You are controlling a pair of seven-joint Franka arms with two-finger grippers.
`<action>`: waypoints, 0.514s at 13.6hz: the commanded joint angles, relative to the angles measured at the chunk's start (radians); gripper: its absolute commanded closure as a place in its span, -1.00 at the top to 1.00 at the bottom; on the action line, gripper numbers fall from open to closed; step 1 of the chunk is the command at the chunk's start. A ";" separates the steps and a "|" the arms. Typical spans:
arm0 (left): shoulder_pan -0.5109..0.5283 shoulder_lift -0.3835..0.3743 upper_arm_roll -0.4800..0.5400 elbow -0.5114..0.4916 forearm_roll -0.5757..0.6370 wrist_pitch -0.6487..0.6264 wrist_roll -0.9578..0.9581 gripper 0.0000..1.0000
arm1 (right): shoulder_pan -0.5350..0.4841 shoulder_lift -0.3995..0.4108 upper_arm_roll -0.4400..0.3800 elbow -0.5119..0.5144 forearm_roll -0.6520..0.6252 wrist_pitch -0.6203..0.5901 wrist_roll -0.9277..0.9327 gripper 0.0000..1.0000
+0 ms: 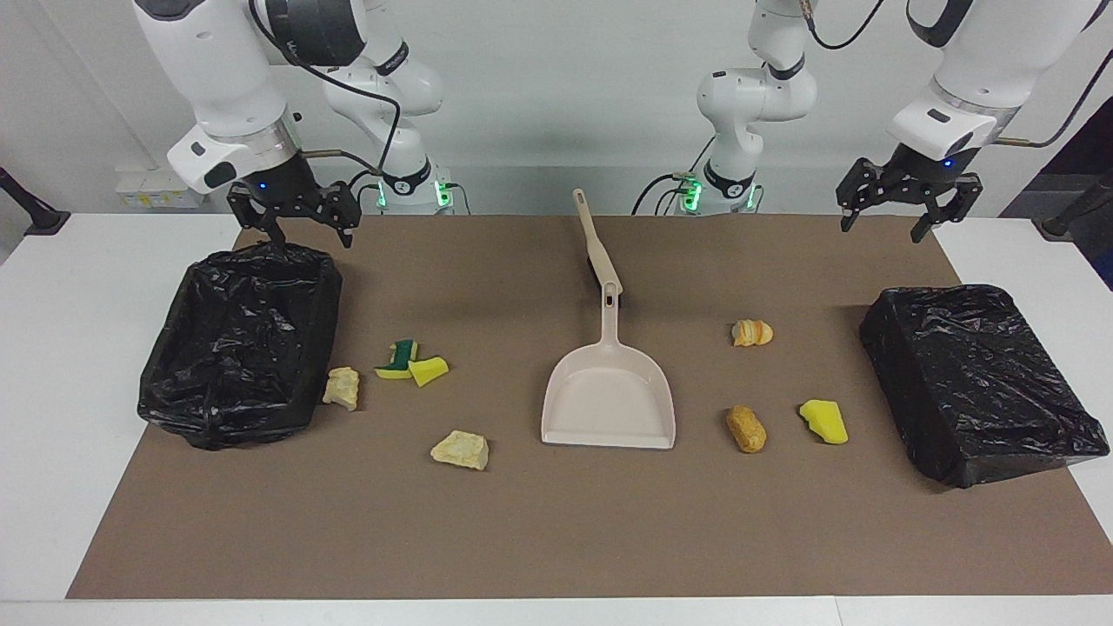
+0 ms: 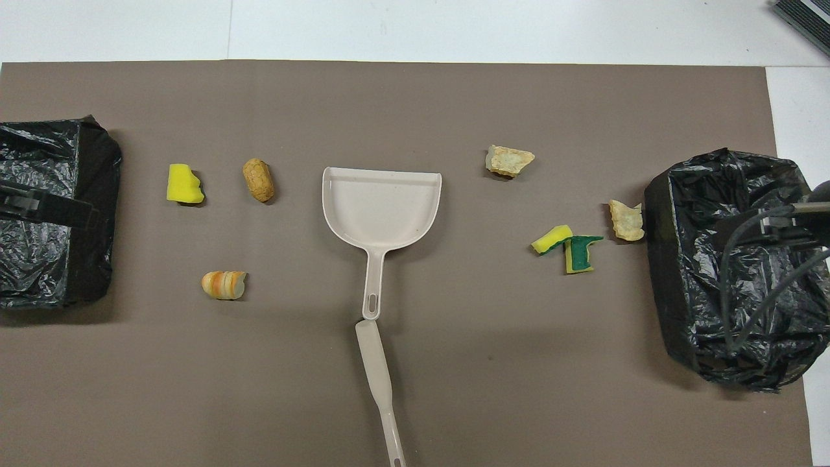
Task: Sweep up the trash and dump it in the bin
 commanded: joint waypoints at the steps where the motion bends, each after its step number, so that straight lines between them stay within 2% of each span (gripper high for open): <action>1: -0.009 -0.017 0.003 -0.022 -0.010 -0.001 -0.001 1.00 | 0.017 -0.003 0.014 -0.045 0.063 0.071 0.064 1.00; 4: -0.015 -0.020 0.000 -0.025 -0.012 -0.001 -0.001 1.00 | 0.031 -0.040 0.018 -0.108 0.113 0.065 0.073 1.00; 7: -0.075 -0.066 -0.002 -0.101 -0.019 0.005 -0.005 1.00 | 0.031 -0.043 0.018 -0.113 0.126 0.076 0.076 1.00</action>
